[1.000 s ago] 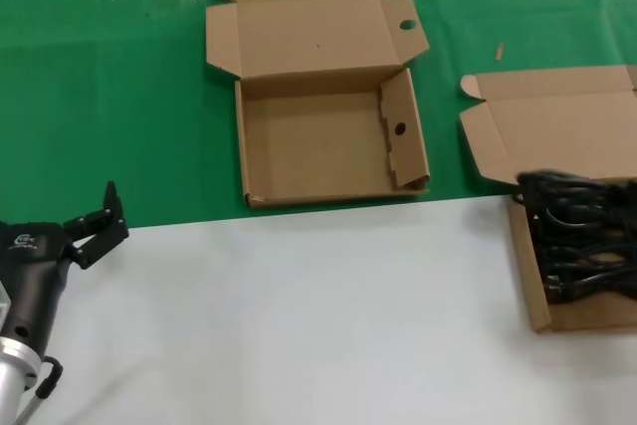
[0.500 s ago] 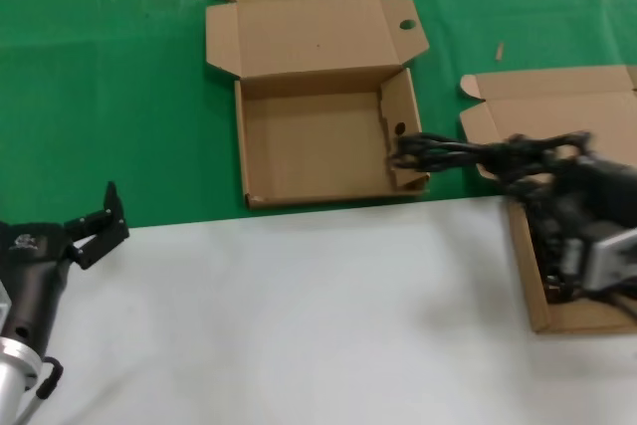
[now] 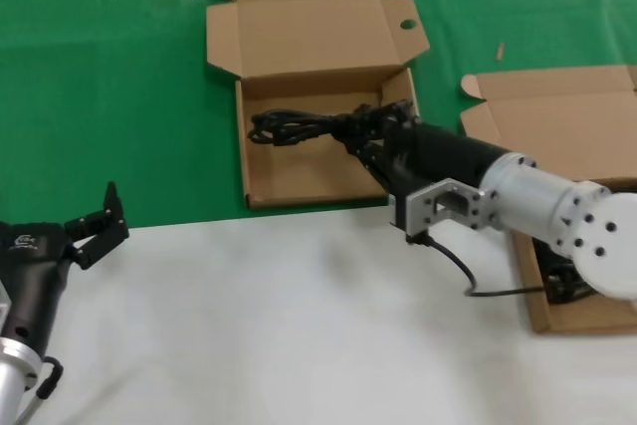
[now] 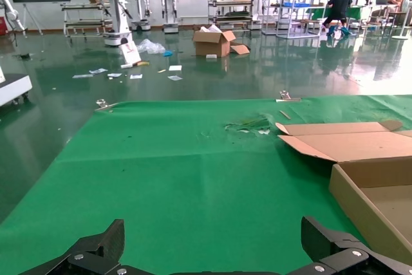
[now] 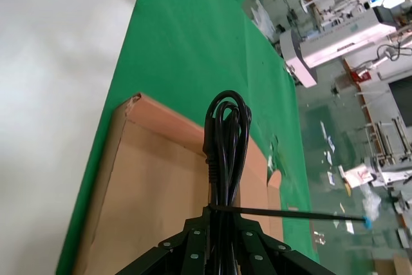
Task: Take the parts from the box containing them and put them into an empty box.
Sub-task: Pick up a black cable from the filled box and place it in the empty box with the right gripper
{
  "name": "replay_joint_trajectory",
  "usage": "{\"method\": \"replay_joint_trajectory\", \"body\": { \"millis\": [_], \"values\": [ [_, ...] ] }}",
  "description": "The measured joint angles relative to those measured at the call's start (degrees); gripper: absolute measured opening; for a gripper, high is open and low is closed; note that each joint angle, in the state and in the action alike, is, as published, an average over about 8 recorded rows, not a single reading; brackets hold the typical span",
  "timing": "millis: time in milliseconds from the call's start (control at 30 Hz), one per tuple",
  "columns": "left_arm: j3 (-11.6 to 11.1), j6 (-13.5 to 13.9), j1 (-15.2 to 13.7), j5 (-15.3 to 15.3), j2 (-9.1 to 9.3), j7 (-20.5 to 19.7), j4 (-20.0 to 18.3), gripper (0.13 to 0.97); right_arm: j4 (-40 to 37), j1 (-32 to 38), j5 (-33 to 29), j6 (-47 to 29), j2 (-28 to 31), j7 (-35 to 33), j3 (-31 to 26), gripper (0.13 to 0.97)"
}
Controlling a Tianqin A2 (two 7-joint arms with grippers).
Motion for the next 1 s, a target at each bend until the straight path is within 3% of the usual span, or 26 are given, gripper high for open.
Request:
{"method": "replay_joint_trajectory", "body": {
  "millis": [167,567,867,1000],
  "values": [
    [0.00,0.00,0.00,0.01,0.00,0.00,0.00,0.966,-3.48,2.45,0.80,0.67,-1.62,-2.43,-1.87,0.189],
    [0.00,0.00,0.00,0.00,0.00,0.00,0.00,0.966,-3.88,2.74,0.90,0.73,-1.77,-2.68,-2.08,0.218],
    [0.00,0.00,0.00,0.00,0.00,0.00,0.00,0.966,-3.88,2.74,0.90,0.73,-1.77,-2.68,-2.08,0.313],
    [0.00,0.00,0.00,0.00,0.00,0.00,0.00,0.966,-3.88,2.74,0.90,0.73,-1.77,-2.68,-2.08,0.393]
  ]
}}
